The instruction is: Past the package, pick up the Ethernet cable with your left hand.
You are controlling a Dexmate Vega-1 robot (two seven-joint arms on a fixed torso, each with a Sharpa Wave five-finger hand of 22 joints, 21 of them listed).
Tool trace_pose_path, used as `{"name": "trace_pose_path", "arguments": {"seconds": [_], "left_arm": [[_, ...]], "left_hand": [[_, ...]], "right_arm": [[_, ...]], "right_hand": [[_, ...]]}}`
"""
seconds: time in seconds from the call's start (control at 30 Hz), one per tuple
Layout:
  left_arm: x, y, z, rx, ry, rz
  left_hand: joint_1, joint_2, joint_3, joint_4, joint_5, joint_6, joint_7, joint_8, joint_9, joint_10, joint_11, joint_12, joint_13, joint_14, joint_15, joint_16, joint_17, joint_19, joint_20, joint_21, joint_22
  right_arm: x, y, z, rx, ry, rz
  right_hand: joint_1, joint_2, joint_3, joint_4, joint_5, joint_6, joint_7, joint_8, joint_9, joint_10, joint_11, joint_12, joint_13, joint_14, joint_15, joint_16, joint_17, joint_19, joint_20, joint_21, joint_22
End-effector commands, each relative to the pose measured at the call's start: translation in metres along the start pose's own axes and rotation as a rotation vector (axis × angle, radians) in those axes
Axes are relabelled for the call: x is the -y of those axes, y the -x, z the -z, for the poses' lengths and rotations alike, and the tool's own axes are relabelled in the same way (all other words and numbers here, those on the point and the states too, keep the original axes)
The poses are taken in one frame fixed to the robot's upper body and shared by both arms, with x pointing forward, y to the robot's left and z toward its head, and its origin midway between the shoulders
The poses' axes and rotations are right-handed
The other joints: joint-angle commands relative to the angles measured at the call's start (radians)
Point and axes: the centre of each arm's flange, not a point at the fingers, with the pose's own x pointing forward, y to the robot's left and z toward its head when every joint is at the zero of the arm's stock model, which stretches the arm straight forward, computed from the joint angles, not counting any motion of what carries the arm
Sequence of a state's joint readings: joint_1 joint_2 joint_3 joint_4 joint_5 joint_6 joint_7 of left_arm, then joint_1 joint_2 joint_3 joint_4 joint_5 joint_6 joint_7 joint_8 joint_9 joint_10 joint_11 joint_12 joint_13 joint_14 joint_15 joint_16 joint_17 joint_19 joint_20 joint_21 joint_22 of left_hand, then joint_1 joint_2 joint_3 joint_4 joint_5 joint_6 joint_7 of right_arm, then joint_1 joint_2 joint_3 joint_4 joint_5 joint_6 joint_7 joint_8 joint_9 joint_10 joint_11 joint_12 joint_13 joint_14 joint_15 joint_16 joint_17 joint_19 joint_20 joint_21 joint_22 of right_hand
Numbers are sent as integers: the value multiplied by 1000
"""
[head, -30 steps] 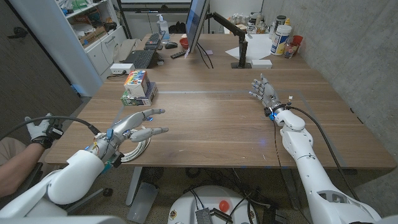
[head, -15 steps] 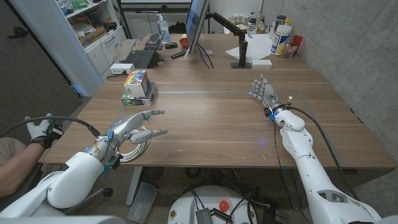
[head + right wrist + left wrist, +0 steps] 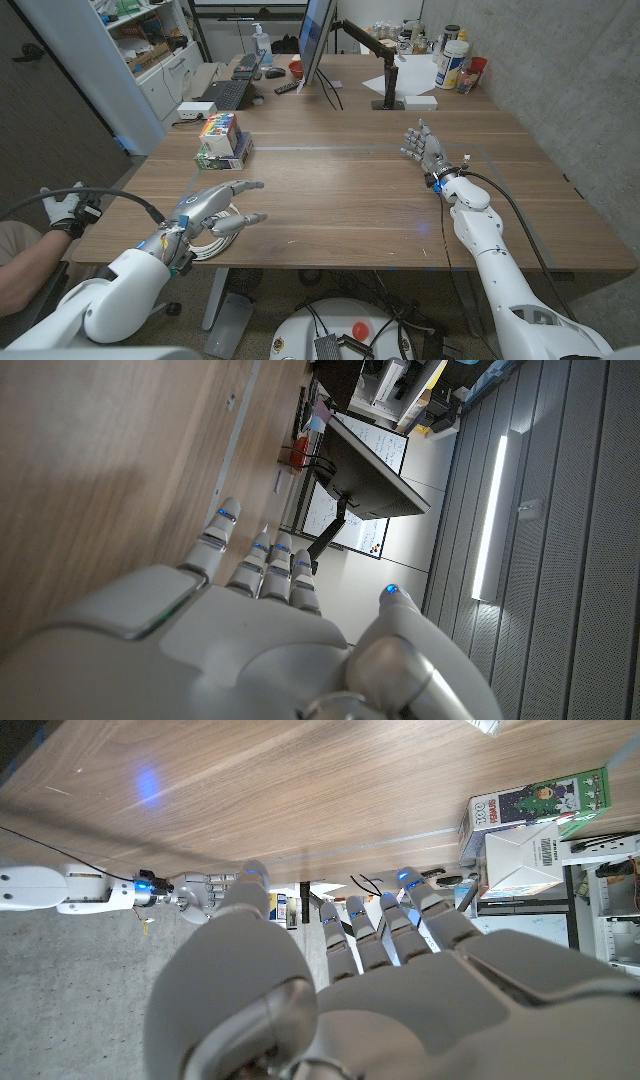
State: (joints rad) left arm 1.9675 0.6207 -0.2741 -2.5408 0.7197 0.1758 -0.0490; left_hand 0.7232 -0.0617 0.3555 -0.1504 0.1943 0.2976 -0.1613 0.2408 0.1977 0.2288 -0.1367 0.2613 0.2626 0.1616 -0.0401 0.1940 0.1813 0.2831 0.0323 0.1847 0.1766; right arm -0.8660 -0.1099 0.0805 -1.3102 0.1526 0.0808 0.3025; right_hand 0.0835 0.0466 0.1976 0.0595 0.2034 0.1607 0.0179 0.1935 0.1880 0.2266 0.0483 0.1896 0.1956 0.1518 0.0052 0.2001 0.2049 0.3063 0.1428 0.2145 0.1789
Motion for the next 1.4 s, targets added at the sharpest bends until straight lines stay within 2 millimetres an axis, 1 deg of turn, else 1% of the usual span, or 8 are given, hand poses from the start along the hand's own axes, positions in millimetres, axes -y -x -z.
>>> {"name": "trace_pose_path", "arguments": {"seconds": [0.03,0.37,0.47,0.5,0.57,0.73,0.93,1.4], "left_arm": [[1,3,-4,-17,-81,-5],[4,9,-4,8,-140,-26],[5,10,-3,8,-126,-30],[5,10,-3,9,-126,-30],[3,13,-2,4,-87,-32],[1,15,-1,-11,-70,-28],[-1,19,0,-31,-48,-9],[5,34,10,-91,8,40]], "left_hand": [[17,-2,1,-8,5,19,1,7,5,-12,2,-7,4,-21,-68,-10,2,-21,0,-6,2],[20,-6,-3,-6,5,23,-7,5,5,-20,-1,-14,3,-58,-52,-18,2,-60,6,-11,1],[16,-8,-8,-1,6,41,-13,10,6,-2,-7,-8,4,-30,-63,-2,3,-63,3,-4,0],[12,-7,-10,2,6,45,-13,11,6,22,-15,0,5,1,-76,11,6,-43,-3,7,1],[8,-9,-15,5,7,61,-9,15,7,47,-22,7,8,46,-81,26,9,-8,-12,22,2],[9,-8,-21,6,7,165,-1,55,10,98,-26,21,13,89,-99,35,12,34,-31,32,3],[10,-6,-23,7,7,175,3,58,11,135,-32,33,16,123,-117,45,14,61,-36,39,3],[7,-9,-29,9,6,127,-2,37,11,139,-38,30,20,123,-116,39,14,72,-37,38,4]], "right_arm": [[0,0,0,0,0,0],[0,0,0,-1,-1,2],[0,0,0,1,2,0],[0,0,0,1,2,0],[0,0,0,-3,2,2],[0,0,0,-3,3,0],[-1,-1,0,-5,4,-2],[0,0,0,-5,5,-1]], "right_hand": [[-7,-2,-5,-2,5,-6,0,4,4,-3,-1,7,1,-4,-1,4,0,-5,-1,-3,2],[-7,-2,-5,-2,5,-5,2,5,4,-4,-2,7,1,-4,-1,5,0,-6,-2,-4,3],[-7,-2,-5,-2,5,-5,2,5,4,-4,-2,7,1,-4,-1,5,0,-5,-1,-5,3],[-8,-2,-5,-2,5,-6,1,5,4,-4,-4,7,1,-4,-1,5,0,-6,-1,-5,3],[-8,-2,-5,-2,5,-6,1,5,4,-4,-3,7,1,-4,-1,5,0,-5,-1,-5,3],[-8,-2,-6,-2,5,-6,1,5,4,-6,-1,7,1,-5,-3,4,0,-5,-1,-5,3],[-8,-2,-6,-2,5,-8,0,4,4,-8,-1,6,1,-7,0,4,0,-7,-2,-6,3],[-8,-2,-6,-2,5,-8,-1,4,4,-10,-2,6,0,-10,1,3,0,-9,-2,-7,3]]}}
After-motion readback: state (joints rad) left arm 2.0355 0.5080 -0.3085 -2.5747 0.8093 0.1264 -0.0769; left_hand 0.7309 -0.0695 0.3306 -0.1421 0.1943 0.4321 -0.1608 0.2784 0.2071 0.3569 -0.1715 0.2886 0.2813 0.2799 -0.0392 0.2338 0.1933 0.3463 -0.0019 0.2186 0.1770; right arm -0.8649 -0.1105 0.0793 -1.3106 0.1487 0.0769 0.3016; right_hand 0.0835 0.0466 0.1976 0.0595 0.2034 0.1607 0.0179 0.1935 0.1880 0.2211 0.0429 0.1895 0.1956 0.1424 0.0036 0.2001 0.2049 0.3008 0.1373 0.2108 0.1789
